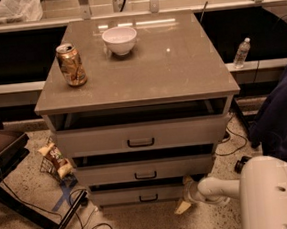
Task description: Open bottom drawer
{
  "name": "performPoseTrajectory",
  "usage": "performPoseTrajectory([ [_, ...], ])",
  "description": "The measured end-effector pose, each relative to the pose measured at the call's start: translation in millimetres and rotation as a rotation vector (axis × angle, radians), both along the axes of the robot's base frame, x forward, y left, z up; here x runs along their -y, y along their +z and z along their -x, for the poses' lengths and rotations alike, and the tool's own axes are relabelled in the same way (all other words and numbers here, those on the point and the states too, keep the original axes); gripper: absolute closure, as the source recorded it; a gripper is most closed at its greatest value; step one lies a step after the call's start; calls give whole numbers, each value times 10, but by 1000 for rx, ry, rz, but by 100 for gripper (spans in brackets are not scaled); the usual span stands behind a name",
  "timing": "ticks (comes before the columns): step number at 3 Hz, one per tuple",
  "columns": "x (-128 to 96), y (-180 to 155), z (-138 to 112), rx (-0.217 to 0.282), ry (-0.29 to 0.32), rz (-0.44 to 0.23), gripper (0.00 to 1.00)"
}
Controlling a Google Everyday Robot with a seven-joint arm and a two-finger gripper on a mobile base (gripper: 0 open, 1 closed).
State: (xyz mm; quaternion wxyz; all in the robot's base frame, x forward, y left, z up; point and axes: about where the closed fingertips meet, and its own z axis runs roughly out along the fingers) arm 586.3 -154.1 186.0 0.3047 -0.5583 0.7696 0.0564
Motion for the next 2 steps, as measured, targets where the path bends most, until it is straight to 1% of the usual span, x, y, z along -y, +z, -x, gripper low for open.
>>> performPoseTrajectory([
  [1, 72, -206, 83, -31, -11, 26, 16],
  [2, 118, -274, 197, -34, -28, 29, 48],
])
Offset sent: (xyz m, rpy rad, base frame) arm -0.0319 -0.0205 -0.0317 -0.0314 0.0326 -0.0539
